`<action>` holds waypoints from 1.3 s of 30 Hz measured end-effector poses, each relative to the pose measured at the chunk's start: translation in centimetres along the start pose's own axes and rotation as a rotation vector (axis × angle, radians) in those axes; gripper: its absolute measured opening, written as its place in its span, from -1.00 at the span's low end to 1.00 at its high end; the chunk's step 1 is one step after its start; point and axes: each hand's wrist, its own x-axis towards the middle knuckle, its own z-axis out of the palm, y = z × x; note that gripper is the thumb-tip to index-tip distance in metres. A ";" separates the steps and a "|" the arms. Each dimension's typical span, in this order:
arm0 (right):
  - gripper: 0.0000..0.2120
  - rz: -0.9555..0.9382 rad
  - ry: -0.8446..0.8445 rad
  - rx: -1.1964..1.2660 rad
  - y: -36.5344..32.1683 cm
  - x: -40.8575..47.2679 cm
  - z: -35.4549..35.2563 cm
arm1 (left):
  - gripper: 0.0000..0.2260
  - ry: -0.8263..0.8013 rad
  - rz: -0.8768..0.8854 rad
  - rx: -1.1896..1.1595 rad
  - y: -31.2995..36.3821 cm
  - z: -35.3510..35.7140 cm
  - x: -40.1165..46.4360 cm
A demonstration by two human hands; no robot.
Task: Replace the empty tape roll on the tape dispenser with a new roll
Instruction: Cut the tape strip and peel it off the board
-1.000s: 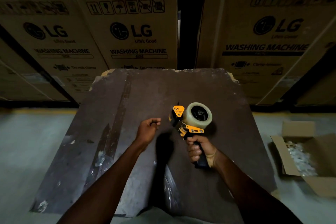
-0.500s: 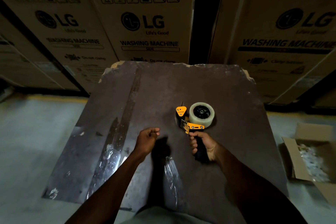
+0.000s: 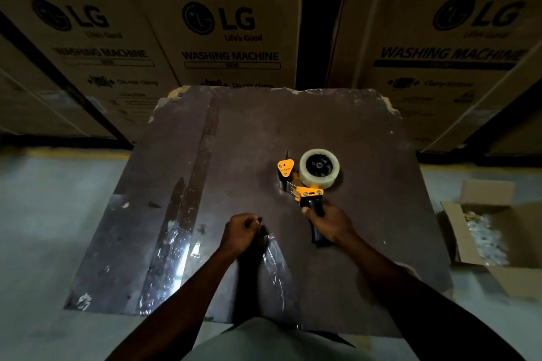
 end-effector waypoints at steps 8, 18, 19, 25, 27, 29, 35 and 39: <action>-0.41 0.082 0.154 0.101 6.9 -2.4 2.8 | -0.82 -0.100 0.171 0.324 0.4 0.0 -1.7; -0.48 0.132 0.316 0.488 7.4 -9.0 6.6 | -0.91 -0.082 0.166 0.411 -0.4 0.6 -2.8; -0.46 0.125 0.318 0.484 8.2 -9.0 7.1 | -0.93 -0.089 0.154 0.415 -0.5 0.6 -2.7; -0.55 0.174 0.368 0.498 6.4 -11.6 8.2 | -0.84 -0.127 0.253 0.471 0.1 0.8 -3.6; -0.59 0.222 0.379 0.595 5.5 -12.7 8.6 | -0.84 -0.143 0.296 0.471 -0.6 1.1 -4.4; -0.62 0.260 0.376 0.666 5.2 -13.6 9.0 | -0.83 -0.163 0.333 0.466 -1.3 1.4 -5.2; -0.68 0.319 0.255 0.750 4.8 -15.1 9.7 | -0.90 -0.206 0.480 0.493 -2.3 2.4 -9.2; -0.63 0.390 0.000 0.822 2.7 -16.2 8.9 | -0.91 -0.193 0.527 0.494 -2.9 2.9 -12.4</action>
